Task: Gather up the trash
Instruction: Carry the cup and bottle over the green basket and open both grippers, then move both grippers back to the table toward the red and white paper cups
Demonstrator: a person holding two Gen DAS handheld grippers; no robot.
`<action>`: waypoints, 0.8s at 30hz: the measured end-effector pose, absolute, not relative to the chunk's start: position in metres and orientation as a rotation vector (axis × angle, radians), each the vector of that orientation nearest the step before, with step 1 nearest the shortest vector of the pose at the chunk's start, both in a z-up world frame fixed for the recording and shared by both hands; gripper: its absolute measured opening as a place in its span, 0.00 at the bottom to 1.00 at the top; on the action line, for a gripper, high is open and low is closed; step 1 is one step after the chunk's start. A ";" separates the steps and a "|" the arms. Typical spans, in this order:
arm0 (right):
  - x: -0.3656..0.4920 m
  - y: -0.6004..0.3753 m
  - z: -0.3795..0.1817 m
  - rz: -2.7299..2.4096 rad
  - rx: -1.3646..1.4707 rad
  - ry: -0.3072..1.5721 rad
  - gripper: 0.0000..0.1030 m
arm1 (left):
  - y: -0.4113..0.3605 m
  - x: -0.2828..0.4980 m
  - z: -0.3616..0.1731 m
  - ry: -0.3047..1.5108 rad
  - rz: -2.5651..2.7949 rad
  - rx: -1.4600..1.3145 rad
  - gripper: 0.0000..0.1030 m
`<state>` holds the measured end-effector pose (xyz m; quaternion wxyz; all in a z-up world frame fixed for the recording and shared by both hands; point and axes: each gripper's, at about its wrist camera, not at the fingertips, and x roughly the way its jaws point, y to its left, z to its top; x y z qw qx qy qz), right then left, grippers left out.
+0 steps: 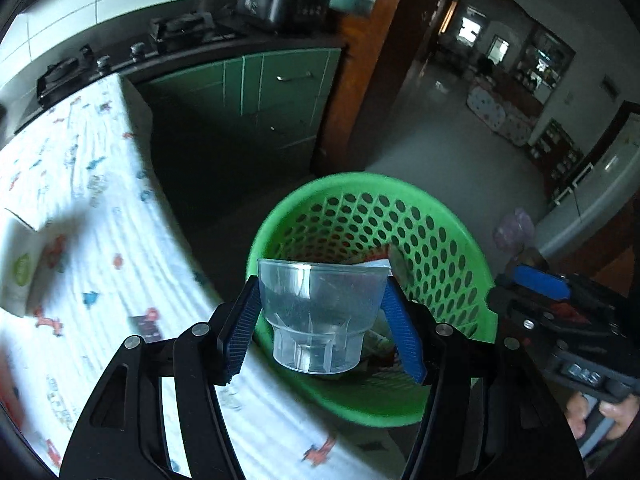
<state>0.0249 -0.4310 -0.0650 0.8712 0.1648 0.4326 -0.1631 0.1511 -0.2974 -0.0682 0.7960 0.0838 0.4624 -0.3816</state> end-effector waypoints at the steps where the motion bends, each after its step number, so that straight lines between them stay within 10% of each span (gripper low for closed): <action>1: 0.022 -0.432 -0.065 -0.343 0.347 0.905 0.57 | -0.300 0.151 -0.070 0.999 -0.821 0.180 0.60; 24: 0.027 -0.414 -0.057 -0.279 0.329 0.884 0.61 | -0.246 0.148 -0.046 0.950 -0.732 0.150 0.71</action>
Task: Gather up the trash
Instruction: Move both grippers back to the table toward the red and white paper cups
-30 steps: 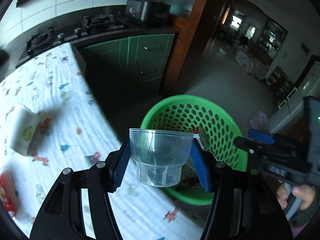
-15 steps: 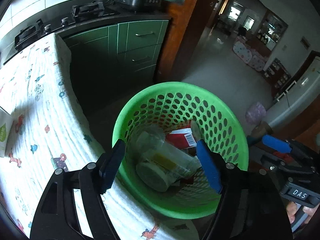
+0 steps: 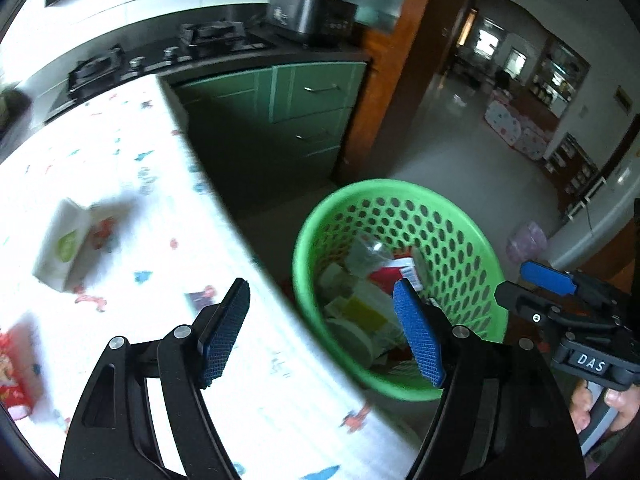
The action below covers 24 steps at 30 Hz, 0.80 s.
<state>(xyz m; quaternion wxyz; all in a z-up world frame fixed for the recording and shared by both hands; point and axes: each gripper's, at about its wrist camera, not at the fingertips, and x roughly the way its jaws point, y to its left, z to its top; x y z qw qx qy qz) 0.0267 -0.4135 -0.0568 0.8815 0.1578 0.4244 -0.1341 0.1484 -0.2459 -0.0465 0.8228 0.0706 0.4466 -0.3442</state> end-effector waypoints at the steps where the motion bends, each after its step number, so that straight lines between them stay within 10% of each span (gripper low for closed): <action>1: 0.028 -0.410 -0.056 -0.273 0.325 0.883 0.61 | -0.238 0.149 -0.044 0.944 -0.719 0.145 0.71; 24: 0.112 -0.287 -0.038 -0.010 0.218 0.882 0.68 | -0.054 0.167 -0.023 0.882 -0.396 0.022 0.71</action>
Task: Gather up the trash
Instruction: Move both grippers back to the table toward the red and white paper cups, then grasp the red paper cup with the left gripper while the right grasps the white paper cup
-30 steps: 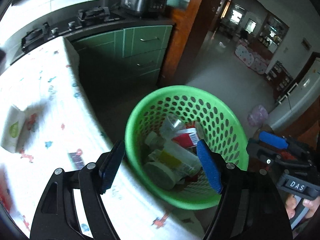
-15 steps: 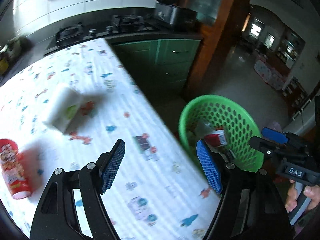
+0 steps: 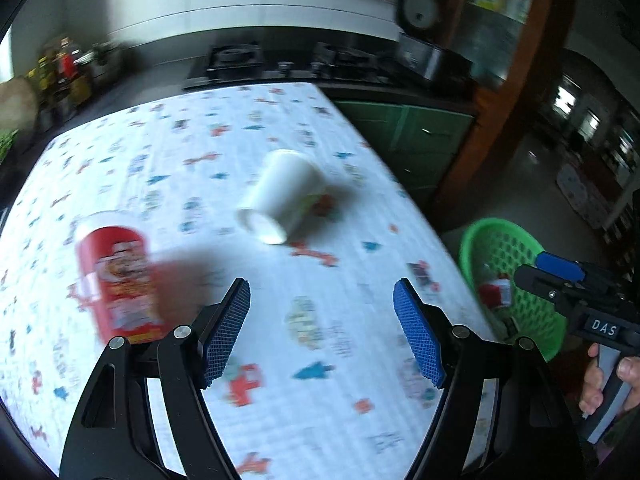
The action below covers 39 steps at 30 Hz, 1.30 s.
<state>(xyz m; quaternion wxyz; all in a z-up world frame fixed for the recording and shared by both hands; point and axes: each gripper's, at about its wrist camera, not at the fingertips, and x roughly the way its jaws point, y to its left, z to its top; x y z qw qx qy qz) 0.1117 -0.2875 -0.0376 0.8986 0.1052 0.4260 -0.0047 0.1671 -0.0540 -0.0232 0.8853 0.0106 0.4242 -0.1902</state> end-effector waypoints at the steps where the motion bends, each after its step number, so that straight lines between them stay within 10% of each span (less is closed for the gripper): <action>1: 0.117 -0.281 -0.036 0.006 0.224 0.885 0.70 | -0.043 0.169 -0.022 0.881 -0.375 0.012 0.71; 39: 0.333 -0.168 -0.095 0.085 0.531 1.093 0.72 | 0.104 0.242 -0.061 0.986 -0.174 -0.179 0.81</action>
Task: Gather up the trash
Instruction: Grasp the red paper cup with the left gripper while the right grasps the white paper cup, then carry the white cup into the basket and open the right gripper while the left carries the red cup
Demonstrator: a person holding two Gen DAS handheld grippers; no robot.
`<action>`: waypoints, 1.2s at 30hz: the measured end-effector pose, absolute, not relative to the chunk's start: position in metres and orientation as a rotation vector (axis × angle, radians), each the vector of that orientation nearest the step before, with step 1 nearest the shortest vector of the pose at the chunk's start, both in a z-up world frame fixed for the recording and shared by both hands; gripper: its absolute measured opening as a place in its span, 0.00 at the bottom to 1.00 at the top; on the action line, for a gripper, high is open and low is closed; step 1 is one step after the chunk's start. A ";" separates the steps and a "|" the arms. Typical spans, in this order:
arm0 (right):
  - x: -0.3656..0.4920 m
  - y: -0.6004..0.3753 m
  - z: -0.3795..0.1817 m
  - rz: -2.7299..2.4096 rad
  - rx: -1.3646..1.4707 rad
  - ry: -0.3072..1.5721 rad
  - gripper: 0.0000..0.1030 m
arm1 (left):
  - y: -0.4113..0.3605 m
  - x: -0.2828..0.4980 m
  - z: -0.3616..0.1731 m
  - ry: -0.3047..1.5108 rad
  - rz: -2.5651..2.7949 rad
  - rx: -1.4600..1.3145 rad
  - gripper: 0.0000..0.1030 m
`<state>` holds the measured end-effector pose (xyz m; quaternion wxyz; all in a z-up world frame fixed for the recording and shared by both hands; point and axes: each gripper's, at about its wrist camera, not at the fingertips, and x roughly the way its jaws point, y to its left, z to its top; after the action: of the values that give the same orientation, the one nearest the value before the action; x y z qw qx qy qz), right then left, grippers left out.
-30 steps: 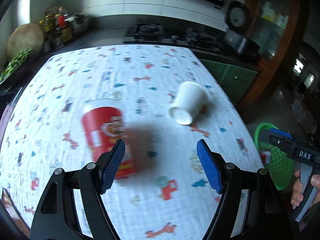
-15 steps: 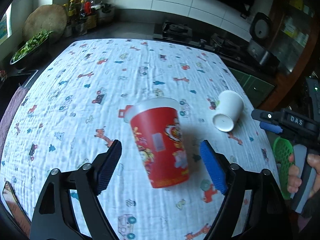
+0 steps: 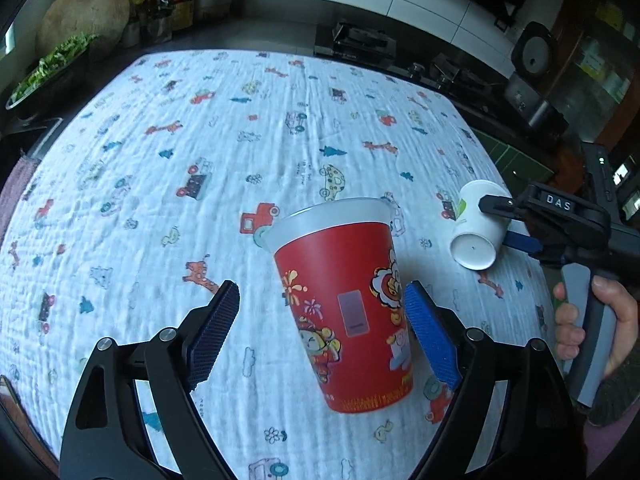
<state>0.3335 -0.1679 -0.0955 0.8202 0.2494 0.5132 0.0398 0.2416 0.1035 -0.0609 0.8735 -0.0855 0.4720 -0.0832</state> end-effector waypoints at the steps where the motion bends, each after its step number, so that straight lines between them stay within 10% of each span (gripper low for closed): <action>1: 0.336 -0.168 -0.097 0.083 0.540 1.097 0.72 | 0.103 0.243 -0.062 0.992 -0.176 -0.181 0.82; 36: 0.266 -0.176 -0.070 0.052 0.182 0.989 0.65 | 0.069 0.257 -0.072 1.031 -0.255 -0.161 0.73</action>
<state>0.2660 -0.1759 -0.0701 0.8760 0.0870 0.4737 0.0251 0.2565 0.0690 -0.0717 0.8592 -0.0767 0.4911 -0.1214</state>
